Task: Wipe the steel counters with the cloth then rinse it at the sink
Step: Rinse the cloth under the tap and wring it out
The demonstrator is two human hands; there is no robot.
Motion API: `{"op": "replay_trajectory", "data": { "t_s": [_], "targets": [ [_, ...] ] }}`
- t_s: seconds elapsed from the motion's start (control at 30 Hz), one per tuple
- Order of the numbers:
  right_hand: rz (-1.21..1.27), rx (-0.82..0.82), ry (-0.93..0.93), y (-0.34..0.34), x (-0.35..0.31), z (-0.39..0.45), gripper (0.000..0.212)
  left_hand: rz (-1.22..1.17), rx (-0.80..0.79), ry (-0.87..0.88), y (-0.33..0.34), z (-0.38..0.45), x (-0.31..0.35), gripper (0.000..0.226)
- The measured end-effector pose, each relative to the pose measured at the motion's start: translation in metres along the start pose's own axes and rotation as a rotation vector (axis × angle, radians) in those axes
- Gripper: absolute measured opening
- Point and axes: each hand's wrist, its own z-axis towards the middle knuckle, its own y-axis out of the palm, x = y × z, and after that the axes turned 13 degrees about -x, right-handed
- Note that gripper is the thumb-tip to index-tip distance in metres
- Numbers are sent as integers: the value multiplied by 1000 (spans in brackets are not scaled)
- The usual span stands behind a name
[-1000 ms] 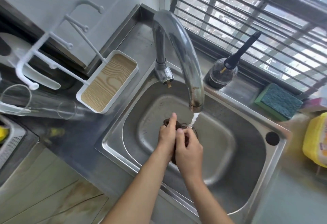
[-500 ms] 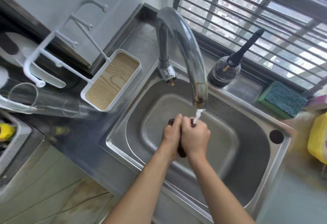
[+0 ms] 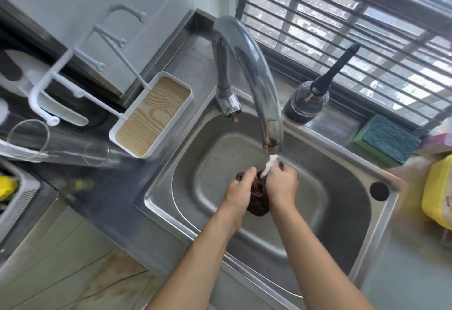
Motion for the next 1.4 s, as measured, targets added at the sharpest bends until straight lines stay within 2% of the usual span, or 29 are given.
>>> {"op": "replay_trajectory", "data": {
  "t_s": [0.07, 0.1, 0.2, 0.3, 0.4, 0.47, 0.53, 0.57, 0.6, 0.67, 0.73, 0.8, 0.87, 0.97, 1.03, 1.1, 1.13, 1.2, 1.23, 1.3, 1.4],
  "targets": [
    [251, 2, 29, -7, -4, 14, 41, 43, -66, -63, 1, 0, -5, 57],
    [368, -57, 38, -10, -5, 16, 39, 56, -93, -102, 2, -1, -5, 63],
    [525, -268, 27, -21, -4, 20, 30, 25, -166, -142, -1, -1, -7, 64],
    [542, -352, 24, -32, 8, 22, 23, -18, -150, -131, -10, -1, -2, 56],
    [308, -261, -62, -35, 26, 13, 14, -120, -29, -106, -19, 8, 0, 59],
    [-26, -123, -196, -26, 37, -6, 18, -67, 125, -103, -19, 16, -1, 71],
    [-210, -68, -405, -5, 41, -39, 26, -49, 193, -92, -15, 20, -1, 84],
    [-253, -69, -496, 6, 42, -55, 29, -40, 197, -79, -14, 23, -2, 84],
    [-285, -55, -543, 16, 41, -64, 32, -41, 193, -56, -13, 23, -3, 74],
    [-284, 70, -440, 23, 35, -50, 36, -55, 148, -22, -7, 17, -4, 44],
    [-155, 137, -202, 14, 20, -18, 40, 29, 59, -3, 1, 13, -7, 40],
    [-43, 101, -48, -1, 3, 6, 43, 54, -19, 28, 12, 10, -4, 35],
    [-55, 15, -55, -2, -5, 1, 43, 61, 0, 62, 15, 10, 7, 30],
    [-173, -91, -261, 9, 2, -45, 40, 0, 140, 49, 2, 14, 19, 29],
    [-214, -128, -328, 13, 8, -61, 38, -59, 191, 57, -2, 14, 21, 24],
    [-224, -69, -230, 11, 5, -45, 44, -37, 154, 63, 4, 9, 16, 20],
    [-184, -31, -122, 8, 2, -30, 46, -11, 113, 67, 9, 7, 11, 20],
    [-23, -4, 72, -2, 1, 0, 43, 61, 31, 87, 16, 6, 1, 25],
    [41, 2, 113, -5, 4, 11, 40, 102, 9, 99, 18, 6, -3, 31],
    [147, -7, 132, -7, 12, 21, 35, 94, -6, 106, 14, 9, -8, 42],
    [348, -165, 123, -15, 23, 13, 20, -51, 106, 75, 4, 5, 0, 30]
  ]
}}
